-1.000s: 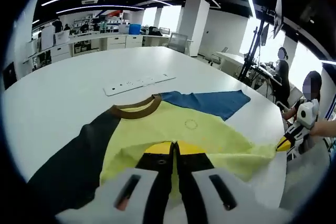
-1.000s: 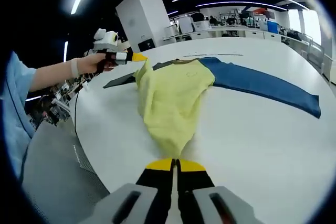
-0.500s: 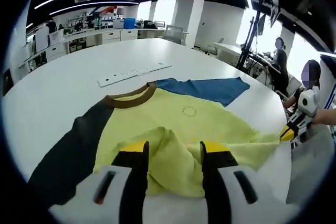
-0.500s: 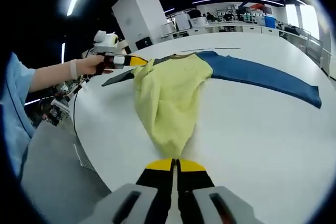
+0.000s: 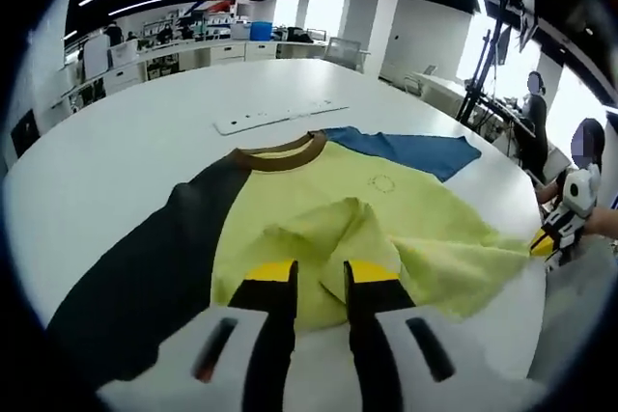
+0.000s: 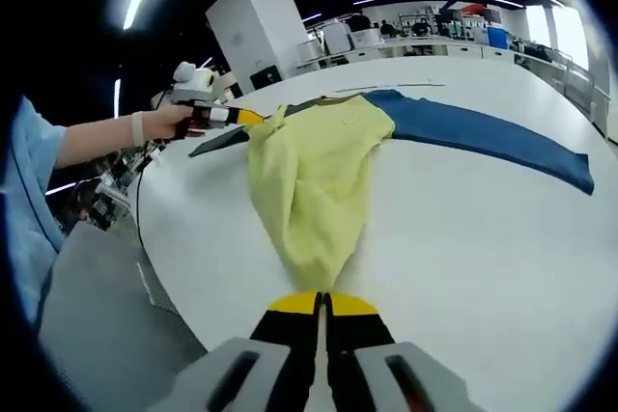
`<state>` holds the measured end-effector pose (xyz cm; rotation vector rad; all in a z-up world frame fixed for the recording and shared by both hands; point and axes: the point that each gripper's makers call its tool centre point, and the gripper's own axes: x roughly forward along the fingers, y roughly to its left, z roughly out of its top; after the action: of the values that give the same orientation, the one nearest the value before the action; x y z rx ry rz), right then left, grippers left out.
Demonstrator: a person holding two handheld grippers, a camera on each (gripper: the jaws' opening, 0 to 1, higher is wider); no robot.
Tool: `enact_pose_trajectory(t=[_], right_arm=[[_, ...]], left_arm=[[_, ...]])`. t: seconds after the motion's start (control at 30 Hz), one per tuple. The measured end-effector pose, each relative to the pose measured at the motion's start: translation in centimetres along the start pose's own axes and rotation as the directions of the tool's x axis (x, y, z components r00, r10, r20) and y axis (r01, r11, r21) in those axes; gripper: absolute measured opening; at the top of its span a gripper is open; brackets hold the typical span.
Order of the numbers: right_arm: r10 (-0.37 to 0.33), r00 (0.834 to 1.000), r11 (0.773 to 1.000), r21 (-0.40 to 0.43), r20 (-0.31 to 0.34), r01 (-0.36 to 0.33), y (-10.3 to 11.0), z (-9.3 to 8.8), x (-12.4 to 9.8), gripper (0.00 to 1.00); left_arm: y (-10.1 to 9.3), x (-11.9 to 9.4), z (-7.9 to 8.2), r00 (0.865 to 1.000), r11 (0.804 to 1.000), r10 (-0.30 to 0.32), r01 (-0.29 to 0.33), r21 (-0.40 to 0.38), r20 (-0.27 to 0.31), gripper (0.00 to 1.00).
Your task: Fold the garment on the visible template until the final outline fits inside the template.
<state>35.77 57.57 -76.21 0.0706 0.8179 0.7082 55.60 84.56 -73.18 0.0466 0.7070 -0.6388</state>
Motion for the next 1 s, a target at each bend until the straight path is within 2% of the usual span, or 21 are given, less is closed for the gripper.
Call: enact_pose_trajectory(t=[0.1, 0.33, 0.67, 0.9, 1.0], right_arm=[[-0.001, 1.0, 1.0, 0.002, -0.002, 0.001, 0.0, 0.0, 0.0, 0.0], [0.001, 1.0, 1.0, 0.005, -0.009, -0.001, 0.1, -0.2, 0.1, 0.0], [0.004, 1.0, 1.0, 0.01, -0.013, -0.004, 0.2, -0.4, 0.2, 0.0], [0.003, 1.0, 1.0, 0.017, -0.015, -0.002, 0.0, -0.4, 0.4, 0.0], [0.001, 1.0, 1.0, 0.018, -0.015, -0.001, 0.1, -0.4, 0.4, 0.0]], left_arm=[[-0.4, 0.2, -0.8, 1.0, 0.999, -0.002, 0.003, 0.044, -0.031, 0.17], [-1.4, 0.9, -1.5, 0.998, 0.995, -0.012, 0.018, 0.097, -0.059, 0.19], [-1.5, 2.0, -1.3, 0.998, 0.991, -0.03, 0.037, 0.126, -0.058, 0.18], [-1.8, 2.4, -1.5, 0.996, 0.985, -0.062, 0.071, 0.16, -0.061, 0.15], [-1.9, 2.4, -1.6, 0.995, 0.982, -0.067, 0.078, 0.171, -0.069, 0.09]])
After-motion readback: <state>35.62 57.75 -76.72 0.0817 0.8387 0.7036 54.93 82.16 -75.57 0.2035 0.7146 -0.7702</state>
